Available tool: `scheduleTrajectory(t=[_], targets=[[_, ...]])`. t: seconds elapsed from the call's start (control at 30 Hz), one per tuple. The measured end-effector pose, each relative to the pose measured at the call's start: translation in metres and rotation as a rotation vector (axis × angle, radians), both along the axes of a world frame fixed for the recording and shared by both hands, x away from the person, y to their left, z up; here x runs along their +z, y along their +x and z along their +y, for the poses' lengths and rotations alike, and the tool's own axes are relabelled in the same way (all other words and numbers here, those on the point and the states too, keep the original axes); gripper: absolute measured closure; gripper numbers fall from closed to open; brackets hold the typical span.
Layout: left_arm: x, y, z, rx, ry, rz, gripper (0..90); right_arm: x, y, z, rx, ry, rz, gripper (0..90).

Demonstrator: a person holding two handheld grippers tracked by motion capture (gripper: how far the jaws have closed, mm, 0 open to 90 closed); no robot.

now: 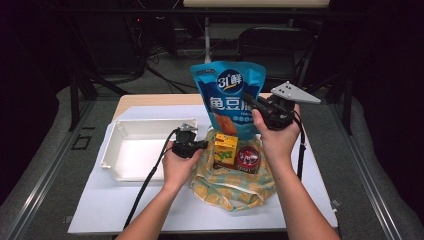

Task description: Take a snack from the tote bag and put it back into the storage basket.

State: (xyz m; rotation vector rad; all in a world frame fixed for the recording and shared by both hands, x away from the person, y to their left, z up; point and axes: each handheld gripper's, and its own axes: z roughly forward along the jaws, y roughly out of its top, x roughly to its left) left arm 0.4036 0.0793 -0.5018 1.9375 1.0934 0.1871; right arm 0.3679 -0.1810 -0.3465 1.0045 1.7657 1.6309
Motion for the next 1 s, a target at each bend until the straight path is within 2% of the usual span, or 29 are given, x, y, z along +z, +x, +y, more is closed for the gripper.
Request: scheduleTrajectory(t=[0.03,0.13,0.27,0.3,0.4,0.43,0.47,0.5,0.57,0.63,0.67,0.7,0.73,0.77,0.8,0.83,0.87,0.93,1.0], targets=[[0.004,-0.003,0.002,-0.012,-0.011,-0.032,73.2,0.0,0.001,0.001,0.006,0.006,0.004,90.0],[0.008,-0.007,0.007,-0.022,-0.032,-0.052,66.0,0.001,0.003,0.004,0.012,0.016,0.007,90.0],[0.018,-0.008,0.022,-0.006,-0.047,-0.086,65.0,0.004,0.005,0.012,0.021,0.018,0.002,90.0],[0.018,-0.008,0.022,-0.006,-0.047,-0.086,66.6,0.004,0.005,0.012,0.021,0.018,0.002,90.0],[0.017,-0.004,0.029,-0.015,-0.044,-0.061,79.8,0.008,0.005,0.02,0.032,0.024,-0.008,90.0],[0.015,-0.003,0.03,-0.019,-0.052,-0.058,84.2,0.008,0.005,0.022,0.035,0.026,-0.006,90.0],[0.014,-0.004,0.031,-0.013,-0.066,-0.054,84.5,0.009,0.006,0.025,0.04,0.024,-0.005,90.0],[0.014,-0.004,0.033,-0.009,-0.089,-0.049,82.7,0.009,0.006,0.028,0.044,0.023,0.0,90.0],[0.014,-0.007,0.038,0.005,-0.11,-0.057,75.9,0.008,0.008,0.033,0.048,0.023,0.001,90.0],[0.015,-0.009,0.041,0.01,-0.115,-0.066,68.8,0.006,0.01,0.038,0.055,0.027,0.008,90.0],[0.016,-0.01,0.045,0.011,-0.124,-0.076,68.8,0.006,0.01,0.038,0.055,0.027,0.008,90.0],[0.019,-0.011,0.05,0.016,-0.127,-0.086,60.2,0.004,0.013,0.042,0.061,0.022,0.017,90.0],[0.021,-0.011,0.054,0.03,-0.128,-0.102,58.6,0.002,0.014,0.044,0.063,0.023,0.021,90.0],[0.027,-0.012,0.065,0.036,-0.163,-0.127,56.9,0.0,0.015,0.046,0.063,0.026,0.02,90.0],[0.027,-0.012,0.065,0.036,-0.163,-0.127,54.3,-0.001,0.016,0.047,0.065,0.016,0.026,90.0],[0.034,-0.013,0.074,0.039,-0.191,-0.165,52.6,-0.002,0.017,0.049,0.068,0.012,0.031,90.0],[0.034,-0.013,0.074,0.039,-0.191,-0.165,51.4,-0.002,0.017,0.049,0.068,0.012,0.031,90.0],[0.044,-0.014,0.082,0.041,-0.209,-0.219,48.3,-0.005,0.019,0.055,0.071,0.015,0.037,90.0],[0.051,-0.013,0.085,0.027,-0.237,-0.246,46.0,-0.005,0.02,0.057,0.076,0.012,0.04,90.0]])
